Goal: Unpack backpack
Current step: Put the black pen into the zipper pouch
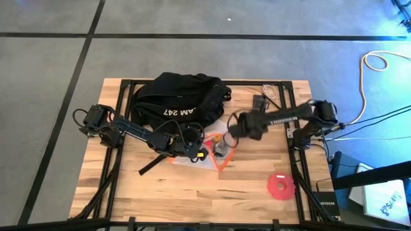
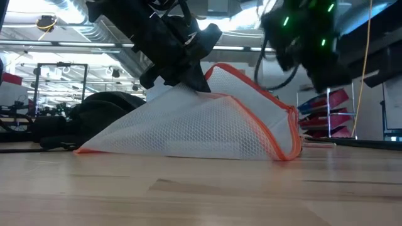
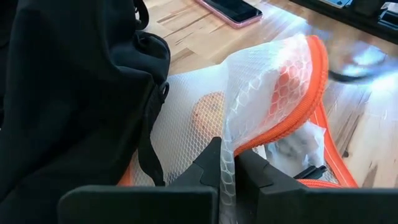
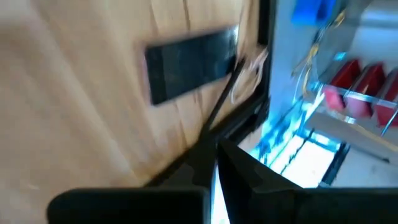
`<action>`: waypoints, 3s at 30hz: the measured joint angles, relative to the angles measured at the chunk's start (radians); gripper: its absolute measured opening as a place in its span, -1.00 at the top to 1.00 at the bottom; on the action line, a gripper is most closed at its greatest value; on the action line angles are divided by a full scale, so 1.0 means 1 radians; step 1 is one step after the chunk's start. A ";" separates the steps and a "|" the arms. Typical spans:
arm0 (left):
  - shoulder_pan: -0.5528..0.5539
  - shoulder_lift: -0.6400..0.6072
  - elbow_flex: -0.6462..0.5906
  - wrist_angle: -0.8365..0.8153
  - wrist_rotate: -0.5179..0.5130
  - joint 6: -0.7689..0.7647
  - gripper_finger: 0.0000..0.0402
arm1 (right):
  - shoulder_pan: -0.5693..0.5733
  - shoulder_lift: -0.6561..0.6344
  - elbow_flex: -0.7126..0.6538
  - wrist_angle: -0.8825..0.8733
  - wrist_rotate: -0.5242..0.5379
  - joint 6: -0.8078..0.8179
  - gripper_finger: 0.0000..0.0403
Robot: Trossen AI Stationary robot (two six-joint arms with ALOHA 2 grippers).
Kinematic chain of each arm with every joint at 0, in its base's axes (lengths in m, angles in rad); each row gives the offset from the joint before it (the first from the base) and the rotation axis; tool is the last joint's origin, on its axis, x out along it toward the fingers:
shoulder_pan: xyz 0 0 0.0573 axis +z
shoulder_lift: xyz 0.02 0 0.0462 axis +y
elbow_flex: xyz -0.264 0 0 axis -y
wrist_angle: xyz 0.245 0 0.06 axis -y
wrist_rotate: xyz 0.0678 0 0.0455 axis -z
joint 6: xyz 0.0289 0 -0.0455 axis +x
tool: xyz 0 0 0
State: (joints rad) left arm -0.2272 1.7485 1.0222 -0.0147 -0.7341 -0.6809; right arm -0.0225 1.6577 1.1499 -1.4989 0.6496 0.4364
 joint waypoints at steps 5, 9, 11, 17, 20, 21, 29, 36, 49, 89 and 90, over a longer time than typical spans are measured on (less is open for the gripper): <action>-0.002 0.000 0.000 -0.002 0.015 0.000 1.00 | -0.294 0.000 -0.073 0.140 -0.001 -0.273 1.00; -0.002 0.000 0.000 0.000 0.034 0.000 1.00 | -0.518 0.000 -0.080 0.265 -0.095 -0.424 1.00; -0.002 0.000 0.000 0.000 0.035 0.000 1.00 | -0.612 0.000 -0.080 0.311 -0.164 -0.478 1.00; 0.004 0.000 0.000 -0.001 0.036 0.000 1.00 | -0.820 0.000 -0.080 0.436 -0.239 -0.522 0.91; 0.004 0.000 0.000 -0.002 0.045 0.000 1.00 | -0.884 0.000 -0.080 0.432 -0.295 -0.528 0.72; 0.004 0.000 0.000 -0.002 0.050 0.000 1.00 | -0.896 0.000 -0.080 0.434 -0.300 -0.529 0.64; 0.004 0.000 0.000 -0.002 0.051 -0.002 1.00 | -0.915 0.001 -0.147 0.569 -0.303 -0.576 0.00; -0.002 0.000 0.000 -0.002 0.052 -0.001 1.00 | -0.916 0.021 -0.229 0.744 -0.284 -0.574 -0.07; -0.002 0.000 0.000 -0.003 0.052 0.000 1.00 | -0.912 0.114 -0.225 0.734 -0.259 -0.565 0.30; 0.000 0.000 0.000 -0.003 0.052 0.000 1.00 | -0.822 -0.163 -0.209 0.637 -0.259 -0.501 0.91; 0.000 0.000 0.000 -0.003 0.052 0.000 1.00 | -0.801 -0.184 -0.209 0.636 -0.271 -0.490 0.91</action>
State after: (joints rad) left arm -0.2272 1.7485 1.0225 -0.0177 -0.6826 -0.6807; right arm -0.8239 1.4738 0.9413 -0.8629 0.3782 -0.0531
